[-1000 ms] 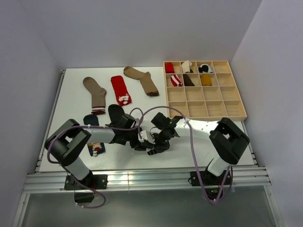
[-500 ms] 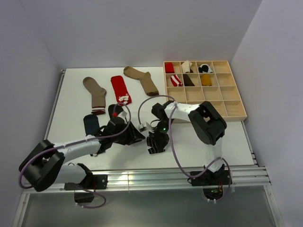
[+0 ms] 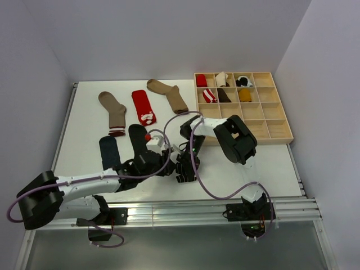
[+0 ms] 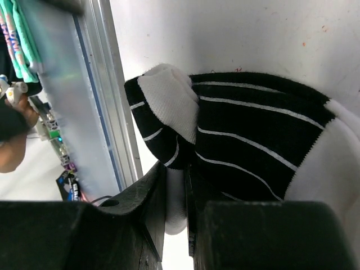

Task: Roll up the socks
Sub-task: Roll the sock at the center of the board.

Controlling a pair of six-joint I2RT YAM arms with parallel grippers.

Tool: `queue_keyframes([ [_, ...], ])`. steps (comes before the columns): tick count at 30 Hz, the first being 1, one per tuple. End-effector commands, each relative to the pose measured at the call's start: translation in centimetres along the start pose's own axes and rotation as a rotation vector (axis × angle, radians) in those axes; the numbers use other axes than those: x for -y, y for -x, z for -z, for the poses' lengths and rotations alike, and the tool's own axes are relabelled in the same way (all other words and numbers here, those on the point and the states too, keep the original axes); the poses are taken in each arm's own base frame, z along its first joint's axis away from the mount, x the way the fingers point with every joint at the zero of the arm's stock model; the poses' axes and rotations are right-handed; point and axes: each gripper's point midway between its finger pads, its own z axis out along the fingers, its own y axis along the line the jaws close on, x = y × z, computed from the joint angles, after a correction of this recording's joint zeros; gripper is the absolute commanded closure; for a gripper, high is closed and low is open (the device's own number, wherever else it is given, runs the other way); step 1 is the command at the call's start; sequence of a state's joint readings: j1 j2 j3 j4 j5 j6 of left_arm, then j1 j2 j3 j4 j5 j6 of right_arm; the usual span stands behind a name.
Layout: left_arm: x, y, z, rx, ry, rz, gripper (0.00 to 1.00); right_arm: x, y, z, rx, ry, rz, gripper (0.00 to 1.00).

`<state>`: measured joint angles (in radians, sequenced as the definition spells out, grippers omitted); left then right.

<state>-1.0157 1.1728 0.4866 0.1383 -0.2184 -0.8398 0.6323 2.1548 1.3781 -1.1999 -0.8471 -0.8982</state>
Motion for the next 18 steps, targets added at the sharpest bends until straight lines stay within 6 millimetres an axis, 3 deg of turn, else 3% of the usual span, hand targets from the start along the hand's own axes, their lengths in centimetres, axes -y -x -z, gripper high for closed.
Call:
queue_keyframes([
  [1,2.1,2.2,-0.9,0.084,-0.021,-0.210,0.58,0.5,-0.2,0.3,-0.020,-0.001,-0.031,0.82],
  [7,3.2,-0.2,-2.4,0.011,-0.103,-0.341,0.57,0.6,-0.1,0.4,-0.019,0.022,-0.057,0.82],
  [12,3.9,-2.2,-3.1,-0.042,-0.189,-0.345,0.56,0.7,0.0,0.5,-0.017,0.036,-0.070,0.82],
  [18,4.7,-3.3,-3.6,-0.077,-0.244,-0.346,0.54,0.9,0.0,0.5,-0.017,0.039,-0.089,0.82],
])
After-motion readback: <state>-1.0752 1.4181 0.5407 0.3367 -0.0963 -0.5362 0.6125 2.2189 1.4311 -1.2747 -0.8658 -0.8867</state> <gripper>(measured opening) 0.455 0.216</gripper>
